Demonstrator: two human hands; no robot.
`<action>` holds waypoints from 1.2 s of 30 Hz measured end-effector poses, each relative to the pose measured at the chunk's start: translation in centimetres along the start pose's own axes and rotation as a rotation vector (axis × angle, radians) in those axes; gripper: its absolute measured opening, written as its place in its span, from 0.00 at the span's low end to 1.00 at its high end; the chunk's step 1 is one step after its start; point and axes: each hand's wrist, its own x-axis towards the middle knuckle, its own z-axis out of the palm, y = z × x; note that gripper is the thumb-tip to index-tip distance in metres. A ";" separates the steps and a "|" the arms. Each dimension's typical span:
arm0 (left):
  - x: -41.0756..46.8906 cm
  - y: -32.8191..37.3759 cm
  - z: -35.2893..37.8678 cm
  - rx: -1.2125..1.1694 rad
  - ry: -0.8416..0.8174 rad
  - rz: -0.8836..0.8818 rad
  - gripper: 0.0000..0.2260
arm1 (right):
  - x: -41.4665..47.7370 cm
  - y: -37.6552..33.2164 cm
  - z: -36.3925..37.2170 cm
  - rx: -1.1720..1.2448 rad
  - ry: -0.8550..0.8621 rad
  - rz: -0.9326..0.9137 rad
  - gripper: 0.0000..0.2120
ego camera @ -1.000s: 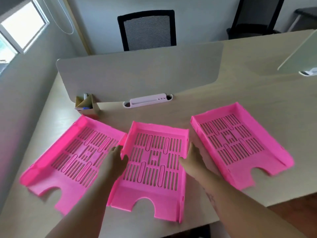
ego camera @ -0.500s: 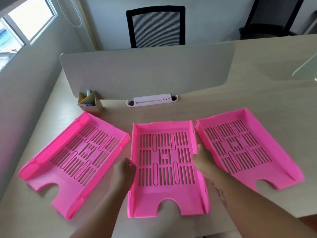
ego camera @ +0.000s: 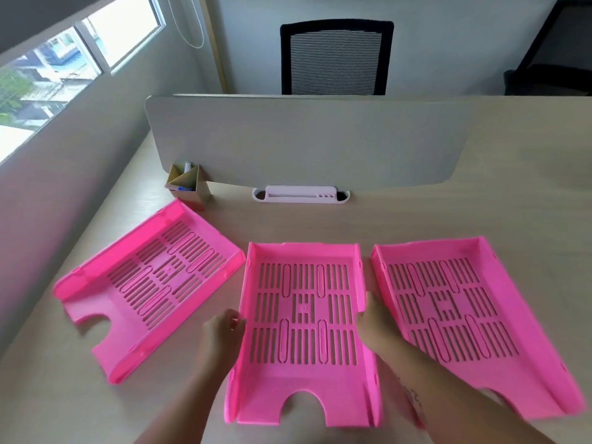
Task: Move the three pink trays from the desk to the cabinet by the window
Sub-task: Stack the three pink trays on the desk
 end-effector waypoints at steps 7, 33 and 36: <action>-1.3 5.7 -1.5 0.145 0.171 0.196 0.17 | 0.0 -1.1 -4.2 -0.183 0.090 -0.179 0.20; -12.0 21.5 17.9 -0.051 -0.309 0.069 0.11 | 1.6 20.8 -19.1 0.023 0.297 0.173 0.08; -11.3 22.5 16.1 -0.044 -0.256 0.150 0.04 | 0.4 20.1 -20.7 0.103 0.379 0.077 0.13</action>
